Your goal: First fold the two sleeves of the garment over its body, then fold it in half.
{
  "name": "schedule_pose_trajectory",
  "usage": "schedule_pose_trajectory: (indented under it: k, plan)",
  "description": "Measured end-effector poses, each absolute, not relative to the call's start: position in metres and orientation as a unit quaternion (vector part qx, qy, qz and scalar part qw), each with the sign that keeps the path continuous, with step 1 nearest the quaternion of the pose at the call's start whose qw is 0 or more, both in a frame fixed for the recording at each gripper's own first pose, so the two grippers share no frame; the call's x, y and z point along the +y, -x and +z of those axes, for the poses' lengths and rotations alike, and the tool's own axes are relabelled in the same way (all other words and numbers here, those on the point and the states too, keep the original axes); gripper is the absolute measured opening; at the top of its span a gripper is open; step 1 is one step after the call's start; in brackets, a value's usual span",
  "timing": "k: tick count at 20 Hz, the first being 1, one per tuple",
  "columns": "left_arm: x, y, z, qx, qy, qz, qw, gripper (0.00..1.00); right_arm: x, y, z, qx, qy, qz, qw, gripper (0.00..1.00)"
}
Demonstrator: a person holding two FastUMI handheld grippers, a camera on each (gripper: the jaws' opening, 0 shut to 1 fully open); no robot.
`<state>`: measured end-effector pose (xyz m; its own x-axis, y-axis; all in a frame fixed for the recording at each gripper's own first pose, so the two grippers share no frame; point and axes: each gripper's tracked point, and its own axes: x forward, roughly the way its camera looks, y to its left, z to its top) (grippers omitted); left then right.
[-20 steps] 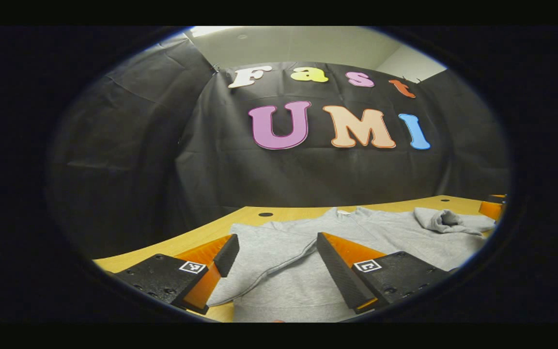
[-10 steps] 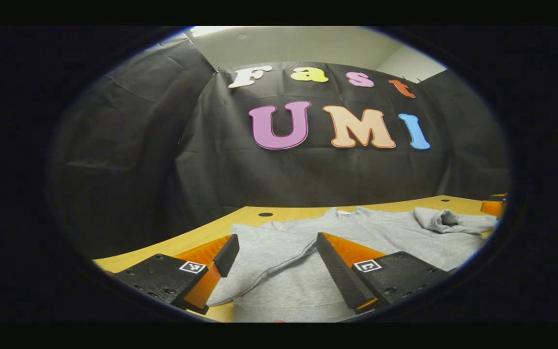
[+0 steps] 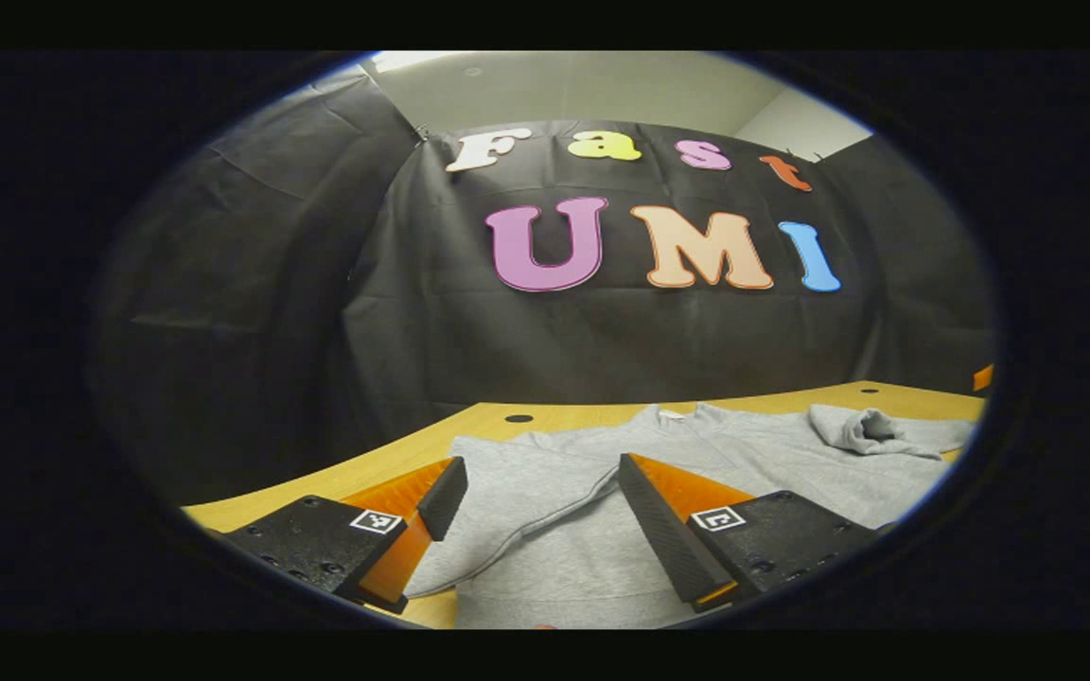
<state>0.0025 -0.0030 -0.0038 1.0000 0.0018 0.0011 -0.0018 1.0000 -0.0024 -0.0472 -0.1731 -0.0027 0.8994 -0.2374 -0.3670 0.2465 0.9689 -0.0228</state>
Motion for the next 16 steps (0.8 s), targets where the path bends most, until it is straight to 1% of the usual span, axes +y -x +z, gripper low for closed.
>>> schedule_pose_trajectory:
  k: [3, 4, 5, 6, 7, 8, 9, 10, 11, 12, 13, 14, 15, 16]
  plan:
    - [-0.002, -0.003, -0.003, 0.000, 0.001, 0.004, 1.000, 0.96, -0.186, 0.062, -0.031, 0.237, -0.029, -0.135, 0.962, 0.98]
    - [-0.003, -0.004, -0.004, 0.000, 0.001, 0.003, 1.000, 0.96, -0.188, 0.065, -0.039, 0.253, -0.038, -0.136, 0.957, 0.94]
    - [-0.003, -0.003, -0.003, 0.000, 0.001, 0.003, 1.000, 0.96, -0.190, 0.065, -0.050, 0.264, -0.045, -0.139, 0.953, 0.93]
    - [-0.003, -0.003, -0.004, 0.000, 0.001, 0.004, 1.000, 0.96, -0.194, 0.065, -0.058, 0.275, -0.047, -0.143, 0.949, 0.98]
    - [-0.003, -0.003, -0.004, 0.000, 0.001, 0.004, 1.000, 0.95, -0.198, 0.068, -0.066, 0.284, -0.046, -0.147, 0.946, 0.98]
    - [-0.003, -0.004, -0.004, 0.000, 0.001, 0.004, 1.000, 0.96, -0.203, 0.071, -0.070, 0.291, -0.043, -0.150, 0.944, 0.98]
    - [-0.003, -0.003, -0.003, 0.000, 0.001, 0.004, 1.000, 0.96, -0.206, 0.074, -0.074, 0.299, -0.041, -0.152, 0.941, 0.93]
    - [-0.003, -0.004, -0.004, 0.000, 0.001, 0.004, 1.000, 0.96, -0.207, 0.075, -0.077, 0.306, -0.040, -0.152, 0.939, 0.93]
    - [-0.003, -0.004, -0.003, 0.000, 0.001, 0.004, 1.000, 0.96, -0.206, 0.076, -0.082, 0.314, -0.041, -0.151, 0.936, 0.98]
    - [-0.003, -0.003, -0.004, 0.000, 0.001, 0.004, 1.000, 0.96, -0.207, 0.078, -0.088, 0.324, -0.040, -0.150, 0.933, 0.98]
    - [-0.003, -0.003, -0.003, 0.000, 0.001, 0.004, 1.000, 0.96, -0.206, 0.080, -0.093, 0.333, -0.039, -0.147, 0.931, 0.93]
    - [-0.003, -0.003, -0.004, 0.001, 0.001, 0.004, 1.000, 0.96, -0.206, 0.080, -0.092, 0.330, -0.035, -0.147, 0.932, 0.98]
    - [-0.003, -0.003, -0.004, 0.000, 0.001, 0.004, 1.000, 0.96, -0.206, 0.079, -0.094, 0.331, -0.033, -0.146, 0.932, 1.00]
    - [-0.003, -0.003, -0.004, 0.000, 0.001, 0.004, 1.000, 0.96, -0.206, 0.079, -0.093, 0.333, -0.029, -0.145, 0.931, 0.99]
